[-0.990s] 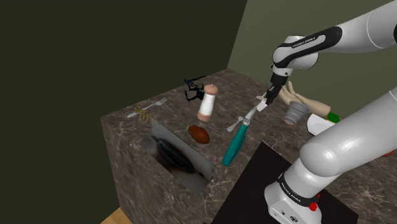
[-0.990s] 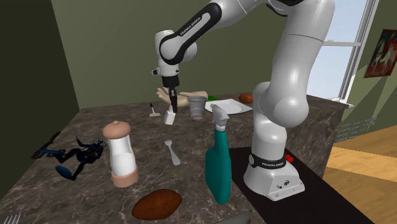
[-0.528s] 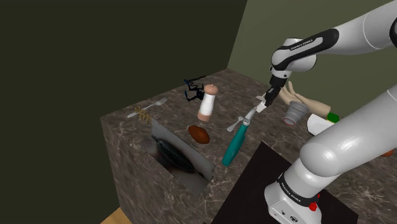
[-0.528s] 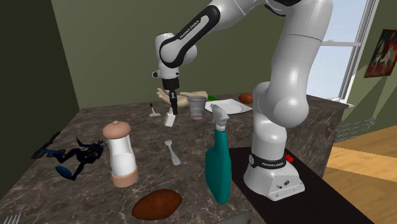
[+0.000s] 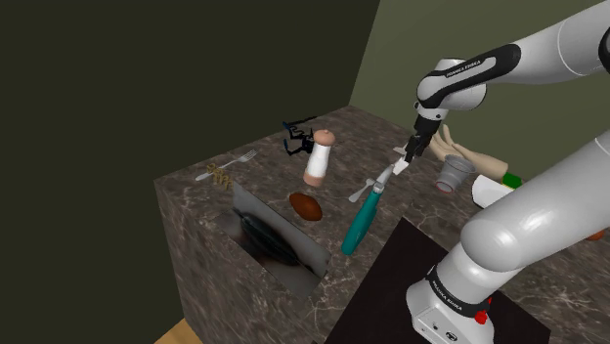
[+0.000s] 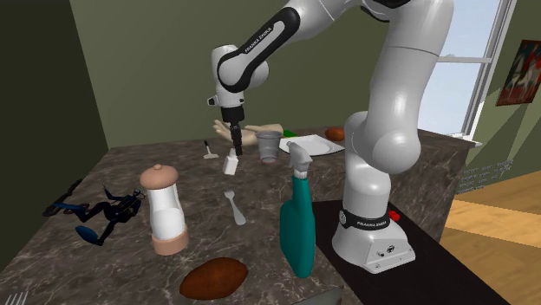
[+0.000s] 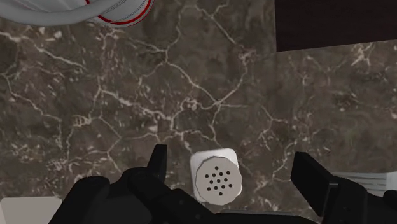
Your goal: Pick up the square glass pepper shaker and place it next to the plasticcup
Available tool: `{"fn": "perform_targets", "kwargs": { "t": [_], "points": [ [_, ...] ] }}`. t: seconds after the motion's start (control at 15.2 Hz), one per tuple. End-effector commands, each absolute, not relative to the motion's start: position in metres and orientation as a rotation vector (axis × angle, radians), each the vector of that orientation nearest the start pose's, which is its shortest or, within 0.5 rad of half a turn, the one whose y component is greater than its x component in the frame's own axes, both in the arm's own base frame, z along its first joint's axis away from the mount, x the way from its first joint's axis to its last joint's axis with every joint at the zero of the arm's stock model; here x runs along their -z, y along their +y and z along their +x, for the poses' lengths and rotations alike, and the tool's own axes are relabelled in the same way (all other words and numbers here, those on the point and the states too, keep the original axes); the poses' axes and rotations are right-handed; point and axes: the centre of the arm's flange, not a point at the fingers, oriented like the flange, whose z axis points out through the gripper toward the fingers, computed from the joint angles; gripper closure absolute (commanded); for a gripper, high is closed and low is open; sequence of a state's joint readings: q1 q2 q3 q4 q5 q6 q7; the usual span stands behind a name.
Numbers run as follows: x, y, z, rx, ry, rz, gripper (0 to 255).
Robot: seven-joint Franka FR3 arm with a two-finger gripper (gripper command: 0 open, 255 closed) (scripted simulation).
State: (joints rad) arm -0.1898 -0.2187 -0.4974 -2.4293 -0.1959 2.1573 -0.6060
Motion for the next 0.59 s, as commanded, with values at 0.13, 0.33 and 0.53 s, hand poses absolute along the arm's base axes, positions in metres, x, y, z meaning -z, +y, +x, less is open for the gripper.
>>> {"fn": "perform_targets", "kwargs": {
  "t": [0.13,0.33,0.53],
  "points": [
    [-0.412,-0.293,0.349,-0.143,-0.074,-3.138,0],
    [-0.422,-0.293,0.350,-0.143,-0.075,-3.138,0],
    [-0.422,-0.293,0.350,-0.143,-0.074,-3.138,0]
  ]
}}
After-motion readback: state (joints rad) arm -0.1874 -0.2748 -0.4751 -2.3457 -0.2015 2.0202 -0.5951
